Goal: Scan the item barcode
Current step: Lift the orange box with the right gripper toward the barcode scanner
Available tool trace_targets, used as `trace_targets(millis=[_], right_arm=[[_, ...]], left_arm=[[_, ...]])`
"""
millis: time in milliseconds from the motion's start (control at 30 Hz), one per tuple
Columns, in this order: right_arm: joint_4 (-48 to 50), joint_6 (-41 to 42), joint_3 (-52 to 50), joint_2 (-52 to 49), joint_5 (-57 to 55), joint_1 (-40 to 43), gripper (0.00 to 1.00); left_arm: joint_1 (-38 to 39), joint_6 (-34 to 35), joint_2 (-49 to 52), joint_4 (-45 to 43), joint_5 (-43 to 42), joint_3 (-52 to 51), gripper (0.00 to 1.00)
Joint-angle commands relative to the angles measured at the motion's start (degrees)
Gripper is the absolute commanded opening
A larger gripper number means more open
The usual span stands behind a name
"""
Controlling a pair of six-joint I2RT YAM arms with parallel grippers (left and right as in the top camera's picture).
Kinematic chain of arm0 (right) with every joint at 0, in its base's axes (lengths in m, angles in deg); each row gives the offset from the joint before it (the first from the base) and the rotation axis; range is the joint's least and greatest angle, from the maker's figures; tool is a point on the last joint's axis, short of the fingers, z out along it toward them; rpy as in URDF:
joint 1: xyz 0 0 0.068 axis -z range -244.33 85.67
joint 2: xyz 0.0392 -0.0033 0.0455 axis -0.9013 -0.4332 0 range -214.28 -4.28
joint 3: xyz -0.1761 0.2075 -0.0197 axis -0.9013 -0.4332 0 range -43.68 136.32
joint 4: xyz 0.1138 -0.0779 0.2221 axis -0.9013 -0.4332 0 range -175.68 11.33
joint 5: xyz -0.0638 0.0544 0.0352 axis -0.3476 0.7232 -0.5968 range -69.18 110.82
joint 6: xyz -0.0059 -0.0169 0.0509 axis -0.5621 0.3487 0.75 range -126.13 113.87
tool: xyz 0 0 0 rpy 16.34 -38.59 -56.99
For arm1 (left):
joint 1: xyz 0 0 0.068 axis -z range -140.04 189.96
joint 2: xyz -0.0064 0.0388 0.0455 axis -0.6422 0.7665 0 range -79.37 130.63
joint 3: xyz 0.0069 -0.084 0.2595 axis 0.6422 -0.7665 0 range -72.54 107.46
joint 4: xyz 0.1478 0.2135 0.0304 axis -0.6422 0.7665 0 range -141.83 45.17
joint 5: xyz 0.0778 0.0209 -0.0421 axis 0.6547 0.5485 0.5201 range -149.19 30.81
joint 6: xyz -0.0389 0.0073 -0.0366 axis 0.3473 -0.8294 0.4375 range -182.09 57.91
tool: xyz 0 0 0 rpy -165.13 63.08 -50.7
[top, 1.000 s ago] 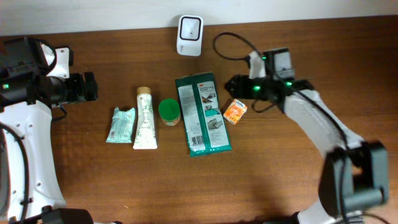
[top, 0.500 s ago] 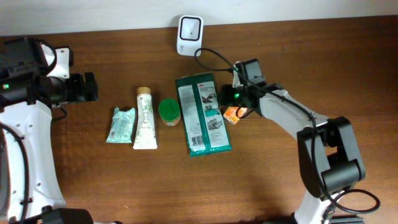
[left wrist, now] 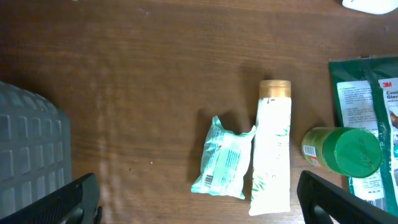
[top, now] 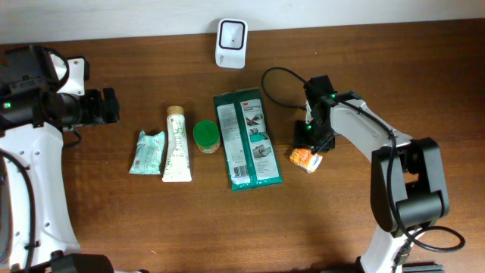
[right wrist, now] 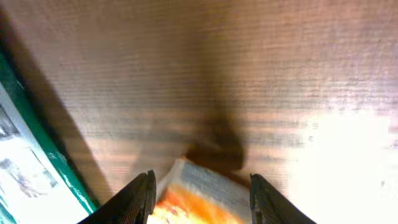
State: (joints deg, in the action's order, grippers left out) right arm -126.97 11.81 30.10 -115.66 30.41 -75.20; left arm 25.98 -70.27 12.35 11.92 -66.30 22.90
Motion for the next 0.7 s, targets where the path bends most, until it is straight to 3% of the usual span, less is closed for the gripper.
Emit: trace_targets(millis=[0,167,233,267,300,367,533,667], right_arm=[[-1.3,-6.0,1.7,2.8,5.6,0.7,0.55],[-11.7,-10.7,3.8,13.0,7.6,5.1,0.58],[-16.1,-10.6,1.5,12.8,7.3,4.3,0.49],[-16.0,-10.6,0.2,12.3,7.0,3.6,0.48],[-16.0,-9.5,-2.3,11.4,4.3,2.2,0.41],[-16.0,-4.7,-5.8,10.2,-4.2,1.0,0.41],[-14.8,-4.8,-10.1,10.1,-6.4,1.0,0.41],[-4.2,-4.8,-13.6,10.0,-2.2,-1.1,0.41]], left_arm=[[-0.1,-1.1,-0.3,-0.1,-0.6,0.1,0.99],[-0.1,-1.1,-0.3,-0.1,-0.6,0.1,0.99],[-0.1,-1.1,-0.3,-0.1,-0.6,0.1,0.99],[-0.1,-1.1,-0.3,-0.1,-0.6,0.1,0.99],[-0.1,-1.1,-0.3,-0.1,-0.6,0.1,0.99],[-0.1,-1.1,-0.3,-0.1,-0.6,0.1,0.99],[-0.1,-1.1,-0.3,-0.1,-0.6,0.1,0.99],[-0.1,-1.1,-0.3,-0.1,-0.6,0.1,0.99]])
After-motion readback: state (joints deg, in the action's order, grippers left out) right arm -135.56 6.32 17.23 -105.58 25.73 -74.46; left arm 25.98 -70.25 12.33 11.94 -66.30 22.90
